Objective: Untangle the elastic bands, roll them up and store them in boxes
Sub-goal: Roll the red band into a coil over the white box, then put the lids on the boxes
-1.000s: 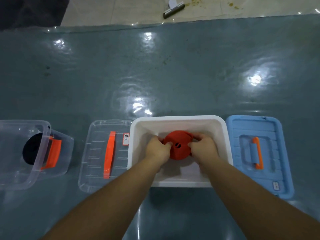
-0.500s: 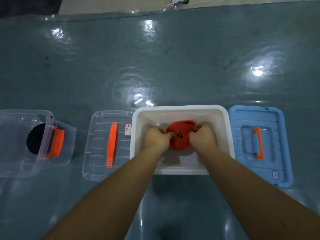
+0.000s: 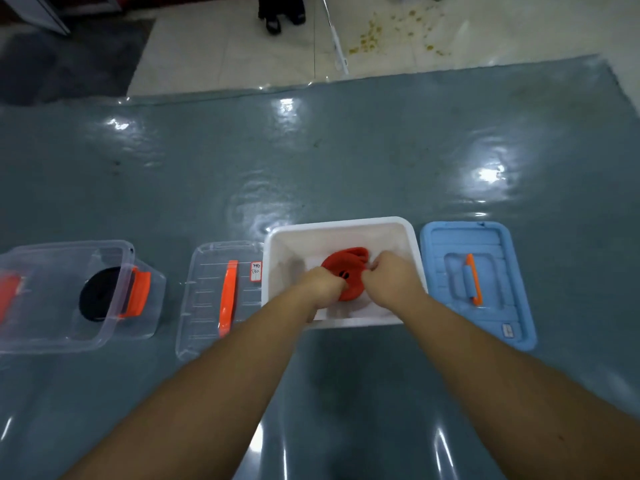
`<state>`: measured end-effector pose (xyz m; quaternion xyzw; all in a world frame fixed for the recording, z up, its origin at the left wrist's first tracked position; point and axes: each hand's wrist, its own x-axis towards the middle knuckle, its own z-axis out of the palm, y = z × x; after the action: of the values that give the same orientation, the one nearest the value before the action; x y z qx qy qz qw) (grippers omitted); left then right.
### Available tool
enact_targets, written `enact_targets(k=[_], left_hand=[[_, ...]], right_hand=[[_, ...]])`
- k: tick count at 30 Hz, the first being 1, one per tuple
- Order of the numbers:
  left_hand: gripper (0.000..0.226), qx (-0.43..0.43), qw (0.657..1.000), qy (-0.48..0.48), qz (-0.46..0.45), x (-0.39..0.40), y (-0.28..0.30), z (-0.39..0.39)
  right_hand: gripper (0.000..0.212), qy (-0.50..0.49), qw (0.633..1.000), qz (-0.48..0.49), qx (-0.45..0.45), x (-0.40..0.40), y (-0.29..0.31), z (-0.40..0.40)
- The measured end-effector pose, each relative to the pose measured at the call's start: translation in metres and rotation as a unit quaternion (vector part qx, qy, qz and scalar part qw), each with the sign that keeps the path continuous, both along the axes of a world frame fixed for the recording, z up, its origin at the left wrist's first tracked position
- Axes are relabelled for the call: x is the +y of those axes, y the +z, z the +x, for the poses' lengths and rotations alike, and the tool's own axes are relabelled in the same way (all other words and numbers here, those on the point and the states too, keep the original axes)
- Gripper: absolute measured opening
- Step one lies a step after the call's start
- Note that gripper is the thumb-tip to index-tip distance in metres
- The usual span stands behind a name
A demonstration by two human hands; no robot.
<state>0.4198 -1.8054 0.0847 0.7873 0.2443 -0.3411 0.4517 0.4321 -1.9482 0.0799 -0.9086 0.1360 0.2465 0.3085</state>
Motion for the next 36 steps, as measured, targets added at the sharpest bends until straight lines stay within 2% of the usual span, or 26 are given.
enact_targets(k=[2,5,7,11,14,18,22,27,31,36], left_hand=[[0.019,-0.063,0.997,-0.041,0.025,-0.012,0.015,-0.009],[0.011,-0.151,0.978,-0.106,0.096,-0.028,0.023,-0.018],[0.013,-0.181,0.968,-0.125,0.118,-0.036,0.023,-0.025],[0.027,-0.251,0.937,-0.179,0.162,-0.063,0.044,-0.041],[0.035,-0.282,0.918,-0.227,0.161,-0.088,0.056,-0.059],[0.032,-0.31,0.896,-0.283,0.146,-0.121,0.049,-0.084],[0.031,-0.29,0.886,-0.33,0.15,-0.141,0.03,-0.101],[0.033,-0.194,0.921,-0.307,0.141,-0.147,0.001,-0.112],[0.037,-0.148,0.932,-0.292,0.159,-0.143,-0.019,-0.115],[0.033,-0.121,0.935,-0.279,0.182,-0.135,-0.036,-0.118]], right_hand=[[0.014,-0.018,0.998,0.015,-0.06,-0.008,0.015,-0.012],[0.02,-0.062,0.986,0.032,-0.152,-0.027,0.032,-0.032],[0.025,-0.099,0.979,0.036,-0.175,-0.043,0.038,-0.046],[0.028,-0.148,0.974,0.029,-0.167,-0.085,0.036,-0.071],[0.029,-0.168,0.977,0.003,-0.133,-0.117,0.022,-0.089],[0.032,-0.184,0.979,-0.024,-0.089,-0.158,0.002,-0.11],[0.035,-0.187,0.981,-0.022,-0.054,-0.189,-0.019,-0.122],[0.036,-0.18,0.982,-0.018,-0.053,-0.205,-0.041,-0.111],[0.032,-0.152,0.985,-0.021,-0.074,-0.204,-0.056,-0.087],[0.049,-0.114,0.99,-0.016,-0.086,-0.205,-0.07,-0.049]])
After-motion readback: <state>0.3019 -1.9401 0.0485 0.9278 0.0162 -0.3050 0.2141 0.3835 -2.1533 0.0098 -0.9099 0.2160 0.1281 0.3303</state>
